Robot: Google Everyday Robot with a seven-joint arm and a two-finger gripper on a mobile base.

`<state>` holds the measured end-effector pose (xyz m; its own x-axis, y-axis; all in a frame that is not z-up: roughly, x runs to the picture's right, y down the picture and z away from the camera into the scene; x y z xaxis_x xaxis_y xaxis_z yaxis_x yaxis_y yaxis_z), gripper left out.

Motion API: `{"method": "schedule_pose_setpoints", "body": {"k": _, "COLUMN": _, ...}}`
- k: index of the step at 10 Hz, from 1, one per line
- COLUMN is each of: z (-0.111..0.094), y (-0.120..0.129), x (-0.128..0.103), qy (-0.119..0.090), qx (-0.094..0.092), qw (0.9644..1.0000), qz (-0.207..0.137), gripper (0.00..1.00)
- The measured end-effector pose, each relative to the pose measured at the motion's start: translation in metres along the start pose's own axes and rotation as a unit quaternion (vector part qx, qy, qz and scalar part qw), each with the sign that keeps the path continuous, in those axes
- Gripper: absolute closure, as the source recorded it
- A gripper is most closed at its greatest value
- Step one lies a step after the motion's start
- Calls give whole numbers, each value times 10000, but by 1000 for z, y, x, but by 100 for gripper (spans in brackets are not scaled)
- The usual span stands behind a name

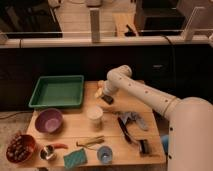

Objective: Place eraser in table surface

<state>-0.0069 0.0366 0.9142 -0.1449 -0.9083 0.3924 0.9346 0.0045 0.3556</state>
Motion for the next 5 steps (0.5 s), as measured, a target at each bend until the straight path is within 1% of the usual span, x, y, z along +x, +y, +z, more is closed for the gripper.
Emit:
{"method": "schedule_pose_setpoints", "body": {"k": 2, "z": 7, "y": 3, "x": 9, "qy": 97, "qx": 55, "qw": 9999, "qz": -128, "gripper": 20}}
{"method": "schedule_pose_setpoints", "body": {"k": 4, "z": 18, "y": 2, "x": 16, "qy": 124, "qx": 88, "qw": 9997, "qz": -170, "gripper": 20}}
{"method": "schedule_pose_setpoints", "body": {"k": 5, "z": 26, "y": 1, "x": 20, "qy": 136, "qx": 90, "qw": 9997, "qz": -208, "gripper": 20}}
